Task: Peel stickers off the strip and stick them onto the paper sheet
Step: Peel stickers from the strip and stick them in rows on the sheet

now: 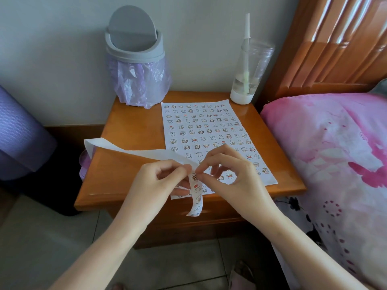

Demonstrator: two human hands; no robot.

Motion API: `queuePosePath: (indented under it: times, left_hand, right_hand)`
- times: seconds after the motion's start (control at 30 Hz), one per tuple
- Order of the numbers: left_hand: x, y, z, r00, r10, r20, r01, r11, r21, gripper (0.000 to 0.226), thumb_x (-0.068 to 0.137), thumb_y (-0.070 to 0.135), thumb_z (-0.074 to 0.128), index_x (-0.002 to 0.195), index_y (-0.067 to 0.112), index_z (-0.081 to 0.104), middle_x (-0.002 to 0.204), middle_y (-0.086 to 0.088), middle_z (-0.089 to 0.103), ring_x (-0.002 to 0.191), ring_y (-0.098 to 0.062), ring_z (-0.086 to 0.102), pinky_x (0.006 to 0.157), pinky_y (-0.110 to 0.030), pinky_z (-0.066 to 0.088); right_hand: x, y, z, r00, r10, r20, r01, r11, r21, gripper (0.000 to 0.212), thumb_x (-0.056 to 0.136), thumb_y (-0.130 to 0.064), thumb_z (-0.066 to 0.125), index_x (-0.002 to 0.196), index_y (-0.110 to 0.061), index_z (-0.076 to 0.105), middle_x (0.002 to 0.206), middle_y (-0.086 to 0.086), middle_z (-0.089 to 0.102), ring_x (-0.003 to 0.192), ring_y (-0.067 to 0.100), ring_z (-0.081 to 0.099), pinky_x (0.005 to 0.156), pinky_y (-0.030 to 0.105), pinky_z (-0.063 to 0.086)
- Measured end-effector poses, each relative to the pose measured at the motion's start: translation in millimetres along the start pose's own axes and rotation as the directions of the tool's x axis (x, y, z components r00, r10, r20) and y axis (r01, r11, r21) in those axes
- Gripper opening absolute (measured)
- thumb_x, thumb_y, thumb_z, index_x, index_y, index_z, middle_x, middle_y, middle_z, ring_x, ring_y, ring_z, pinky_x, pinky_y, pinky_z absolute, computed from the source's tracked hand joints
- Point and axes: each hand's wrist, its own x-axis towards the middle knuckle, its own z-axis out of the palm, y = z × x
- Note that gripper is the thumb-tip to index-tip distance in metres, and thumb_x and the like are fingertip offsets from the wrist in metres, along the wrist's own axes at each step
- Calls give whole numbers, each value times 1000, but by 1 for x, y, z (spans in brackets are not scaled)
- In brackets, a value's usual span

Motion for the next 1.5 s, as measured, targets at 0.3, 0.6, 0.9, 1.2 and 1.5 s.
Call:
queuePosePath:
  times: [0.3, 0.6, 0.9, 1.2, 1.5]
  left_hand:
    - [2, -4, -2, 997, -77, -18, 77, 997, 6, 12, 92, 18, 55, 87, 13, 64, 71, 10, 74, 64, -11, 72, 51, -16, 54]
    - [2, -8, -2, 999, -47, 7, 46, 993, 113, 11, 92, 22, 53, 92, 19, 64, 78, 15, 73, 62, -12, 71, 54, -20, 58]
    - [5, -15, -3, 998, -53, -29, 58, 967, 249, 13, 92, 25, 55, 98, 21, 65, 85, 13, 72, 65, -9, 71, 61, -25, 60]
    - [6, -17, -4, 997, -76, -14, 77, 955, 286, 16, 92, 27, 55, 102, 20, 66, 90, 13, 72, 67, -9, 71, 64, -27, 60]
    - [7, -17, -5, 998, -69, -8, 68, 958, 279, 12, 92, 27, 54, 98, 24, 64, 87, 17, 70, 66, -7, 71, 60, -20, 58]
  right_hand:
    - [3, -7, -20, 992, 62, 114, -68, 997, 41, 2, 85, -19, 65, 87, -19, 66, 90, -10, 64, 84, 10, 58, 76, 22, 48]
    - [11, 23, -84, 836, 496, 232, -476, 868, -140, 3, 83, -19, 68, 84, -16, 70, 64, -13, 67, 52, -1, 54, 55, 15, 48]
    - [9, 28, -81, 790, 544, 282, -508, 839, -195, 6, 81, -20, 71, 85, -17, 72, 73, -6, 69, 54, -4, 54, 49, 9, 40]
    - [10, 28, -78, 793, 543, 275, -518, 840, -163, 7, 80, -17, 72, 85, -12, 73, 71, -9, 69, 55, -8, 58, 50, 3, 39]
    - [8, 34, -73, 813, 535, 229, -499, 844, -199, 4, 77, -18, 75, 81, -17, 73, 79, -4, 72, 70, 3, 63, 62, 13, 49]
